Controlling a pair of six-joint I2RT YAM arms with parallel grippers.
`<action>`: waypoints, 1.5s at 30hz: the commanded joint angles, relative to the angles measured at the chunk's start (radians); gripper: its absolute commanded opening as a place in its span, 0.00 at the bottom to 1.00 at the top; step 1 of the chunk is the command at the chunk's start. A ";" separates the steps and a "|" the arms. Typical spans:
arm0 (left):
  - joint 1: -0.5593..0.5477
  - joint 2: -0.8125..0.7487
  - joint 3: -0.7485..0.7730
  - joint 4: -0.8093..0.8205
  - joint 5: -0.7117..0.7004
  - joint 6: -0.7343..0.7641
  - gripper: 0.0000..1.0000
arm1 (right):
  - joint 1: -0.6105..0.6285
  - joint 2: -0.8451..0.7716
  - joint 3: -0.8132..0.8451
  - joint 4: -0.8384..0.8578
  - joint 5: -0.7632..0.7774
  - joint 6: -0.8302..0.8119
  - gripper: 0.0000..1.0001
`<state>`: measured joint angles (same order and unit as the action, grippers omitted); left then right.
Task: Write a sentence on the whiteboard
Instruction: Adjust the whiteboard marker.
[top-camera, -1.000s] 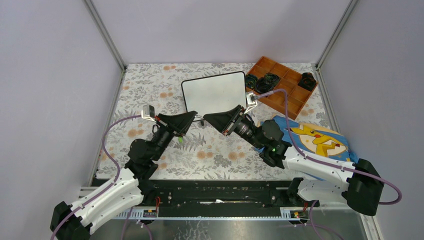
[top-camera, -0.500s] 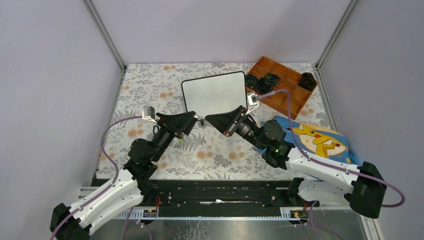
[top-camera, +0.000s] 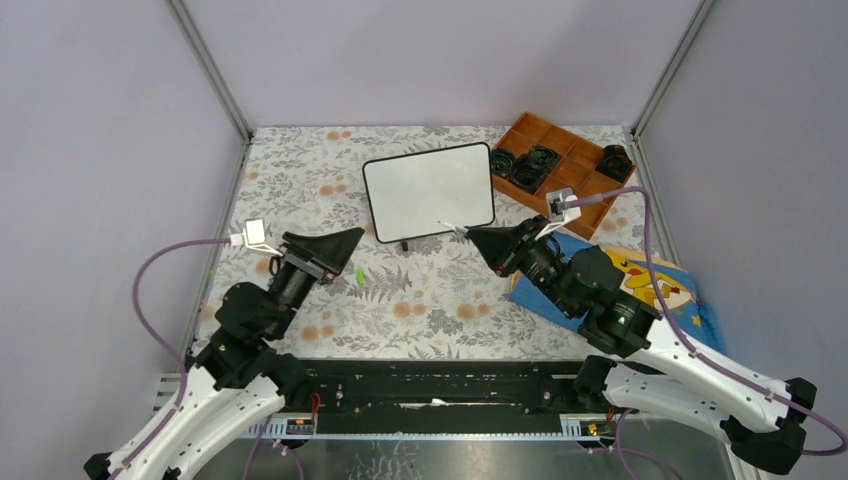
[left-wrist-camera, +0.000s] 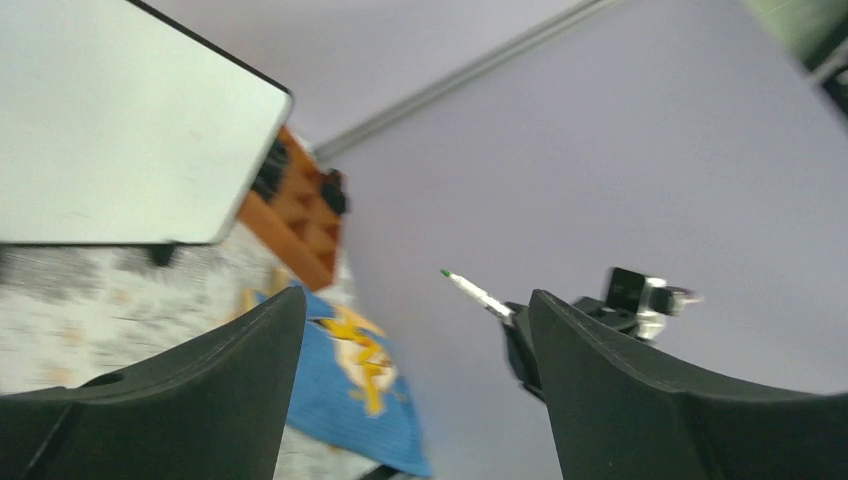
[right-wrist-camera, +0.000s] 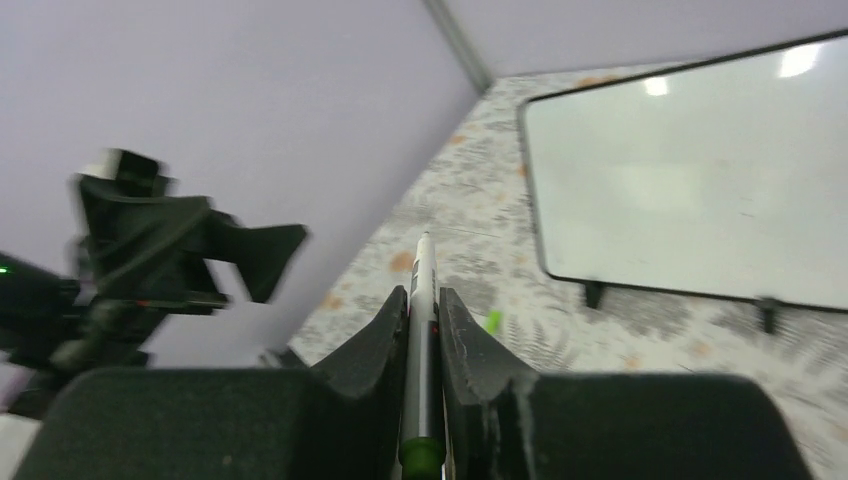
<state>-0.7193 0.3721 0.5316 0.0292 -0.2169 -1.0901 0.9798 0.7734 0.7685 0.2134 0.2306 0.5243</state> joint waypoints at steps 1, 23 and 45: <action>-0.005 -0.016 0.105 -0.300 -0.125 0.290 0.89 | -0.002 -0.050 0.049 -0.302 0.187 -0.137 0.00; -0.006 0.189 0.054 -0.218 -0.096 0.577 0.92 | -0.001 0.014 0.003 -0.407 0.365 -0.167 0.00; 0.104 0.628 0.165 -0.005 0.016 0.685 0.95 | -0.001 0.002 -0.063 -0.375 0.365 -0.139 0.00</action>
<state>-0.6849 0.9974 0.6895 -0.0738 -0.2943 -0.4458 0.9798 0.8024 0.6968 -0.1684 0.5606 0.3717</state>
